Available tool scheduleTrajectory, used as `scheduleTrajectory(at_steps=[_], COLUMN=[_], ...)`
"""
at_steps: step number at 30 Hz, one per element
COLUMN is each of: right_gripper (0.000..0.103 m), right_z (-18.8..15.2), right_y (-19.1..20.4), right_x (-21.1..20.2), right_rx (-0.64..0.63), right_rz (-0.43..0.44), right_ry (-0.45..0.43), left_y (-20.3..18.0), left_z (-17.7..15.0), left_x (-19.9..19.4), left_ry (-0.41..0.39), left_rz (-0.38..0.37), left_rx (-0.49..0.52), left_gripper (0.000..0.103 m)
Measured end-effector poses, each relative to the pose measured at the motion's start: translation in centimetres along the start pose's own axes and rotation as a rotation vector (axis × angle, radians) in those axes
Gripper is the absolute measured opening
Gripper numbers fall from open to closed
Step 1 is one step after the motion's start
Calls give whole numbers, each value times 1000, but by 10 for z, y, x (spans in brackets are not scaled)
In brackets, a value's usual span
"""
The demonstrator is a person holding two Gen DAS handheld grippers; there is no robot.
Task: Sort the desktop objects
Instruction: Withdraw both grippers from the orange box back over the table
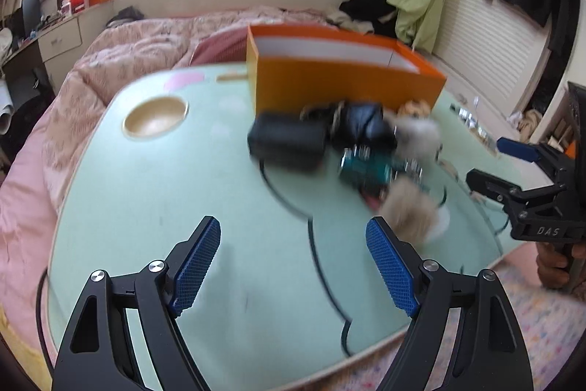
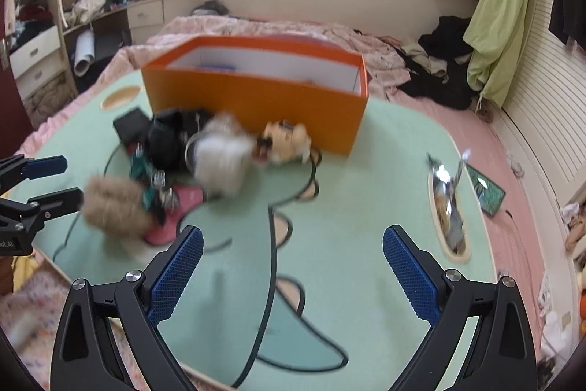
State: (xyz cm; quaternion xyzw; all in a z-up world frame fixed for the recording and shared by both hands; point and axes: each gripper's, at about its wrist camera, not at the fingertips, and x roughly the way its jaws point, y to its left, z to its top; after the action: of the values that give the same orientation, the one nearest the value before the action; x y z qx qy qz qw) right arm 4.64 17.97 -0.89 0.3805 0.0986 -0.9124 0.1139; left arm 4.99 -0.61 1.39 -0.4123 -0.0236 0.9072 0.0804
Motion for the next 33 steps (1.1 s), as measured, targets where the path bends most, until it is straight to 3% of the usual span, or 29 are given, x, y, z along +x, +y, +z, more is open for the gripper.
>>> scheduleTrajectory(at_steps=[3,4,5,28,31,33], right_gripper=[102,102,103,102,90,90], right_z=[-12,-13,-14,-17,-10,1], right_y=[3,-1,-4,-10,-12,-14], right_x=[14,18,21,20,13,5], right_rx=[16,44,67,80,114,157], right_rz=[21,41,59,61,108,178], right_ry=[43,56,66,44,15,-14], left_y=[-12,-17,-20,-25,-24,-24], left_z=[-12,-12,-10,-13,-14,-14], left_x=[3,7,10,11,10,10], left_ry=[-27,-21,-13,-25,-29,-31], left_rz=[72,83,74,32,29,27], left_rx=[47,68,84,124,122,124], left_gripper=[87,99,103,103,103,103])
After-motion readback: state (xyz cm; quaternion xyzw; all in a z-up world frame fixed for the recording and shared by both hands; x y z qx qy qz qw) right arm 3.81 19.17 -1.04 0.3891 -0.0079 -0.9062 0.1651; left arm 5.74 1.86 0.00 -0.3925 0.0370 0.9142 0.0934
